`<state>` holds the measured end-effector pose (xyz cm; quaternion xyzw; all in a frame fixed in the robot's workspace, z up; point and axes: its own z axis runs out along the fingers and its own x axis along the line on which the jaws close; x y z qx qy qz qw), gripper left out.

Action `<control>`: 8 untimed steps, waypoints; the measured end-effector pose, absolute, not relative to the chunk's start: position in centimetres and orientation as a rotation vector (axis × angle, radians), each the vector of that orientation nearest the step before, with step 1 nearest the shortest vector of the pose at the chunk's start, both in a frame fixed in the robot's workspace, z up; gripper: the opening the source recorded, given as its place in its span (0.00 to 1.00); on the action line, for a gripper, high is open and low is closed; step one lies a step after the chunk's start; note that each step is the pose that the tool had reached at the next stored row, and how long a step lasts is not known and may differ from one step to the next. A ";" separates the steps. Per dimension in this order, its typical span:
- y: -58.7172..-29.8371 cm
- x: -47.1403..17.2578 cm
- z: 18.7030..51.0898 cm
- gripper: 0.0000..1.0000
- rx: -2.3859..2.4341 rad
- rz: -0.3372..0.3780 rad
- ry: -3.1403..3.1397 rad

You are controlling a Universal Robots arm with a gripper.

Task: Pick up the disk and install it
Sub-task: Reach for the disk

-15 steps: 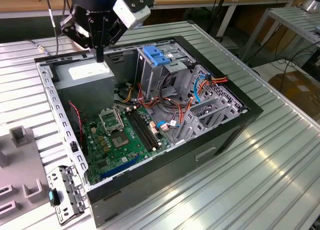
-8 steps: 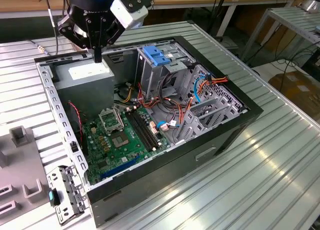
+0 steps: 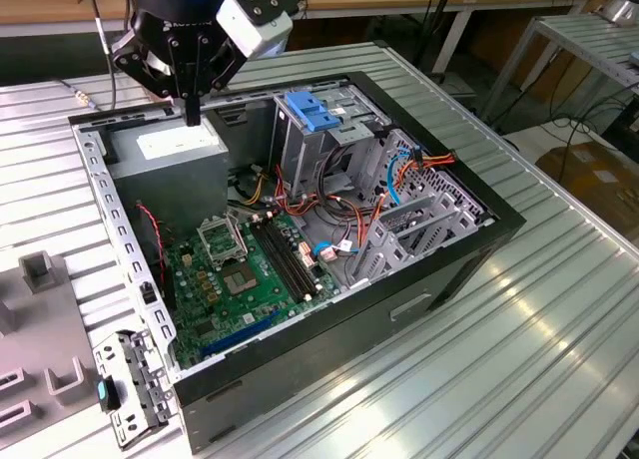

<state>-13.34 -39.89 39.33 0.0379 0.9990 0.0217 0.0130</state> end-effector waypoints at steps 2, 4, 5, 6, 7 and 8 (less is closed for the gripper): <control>-39.9 -13.4 39.3 0.11 0.118 0.068 3.113; -39.9 -13.5 39.3 0.11 0.118 0.068 3.113; -39.9 -13.5 39.3 0.11 0.118 0.068 3.113; -39.9 -13.6 39.3 0.11 0.118 0.068 3.113; -39.9 -13.6 39.3 0.11 0.118 0.068 3.113; -39.9 -13.6 39.3 0.11 0.118 0.068 3.113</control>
